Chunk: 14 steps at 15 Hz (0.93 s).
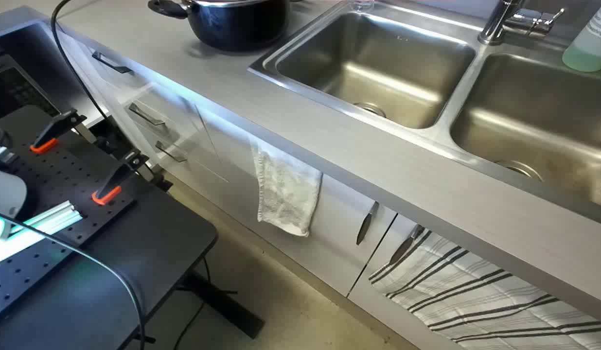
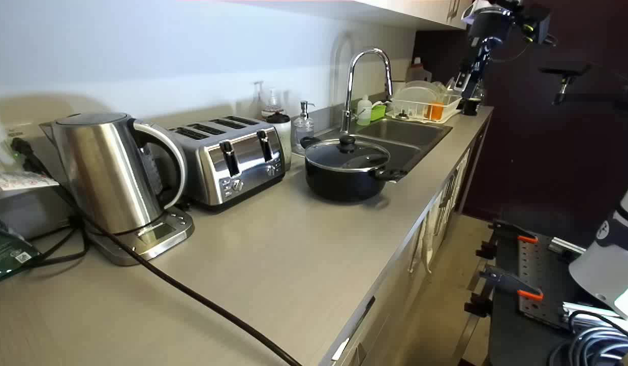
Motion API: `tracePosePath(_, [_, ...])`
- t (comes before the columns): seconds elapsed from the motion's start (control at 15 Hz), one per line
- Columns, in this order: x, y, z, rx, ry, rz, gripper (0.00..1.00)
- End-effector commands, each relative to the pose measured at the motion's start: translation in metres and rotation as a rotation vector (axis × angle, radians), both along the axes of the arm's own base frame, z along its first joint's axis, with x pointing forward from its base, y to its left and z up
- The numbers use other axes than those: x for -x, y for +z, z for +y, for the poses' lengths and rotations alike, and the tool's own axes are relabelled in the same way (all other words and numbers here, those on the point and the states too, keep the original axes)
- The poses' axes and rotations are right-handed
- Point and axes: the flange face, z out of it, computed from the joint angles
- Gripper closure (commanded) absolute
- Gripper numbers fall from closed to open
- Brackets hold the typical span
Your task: Put the pot's lid on the counter
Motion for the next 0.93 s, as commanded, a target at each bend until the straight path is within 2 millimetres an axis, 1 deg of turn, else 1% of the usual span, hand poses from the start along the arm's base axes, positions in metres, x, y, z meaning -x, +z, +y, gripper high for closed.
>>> tracePosePath(0.0, [0.000,0.000,0.000,0.000,0.000,0.001,0.00])
tracePosePath(0.6, [0.000,0.000,0.000,0.000,0.000,0.001,0.00])
tracePosePath(0.87, [-0.013,-0.003,0.012,0.047,0.011,0.003,0.00])
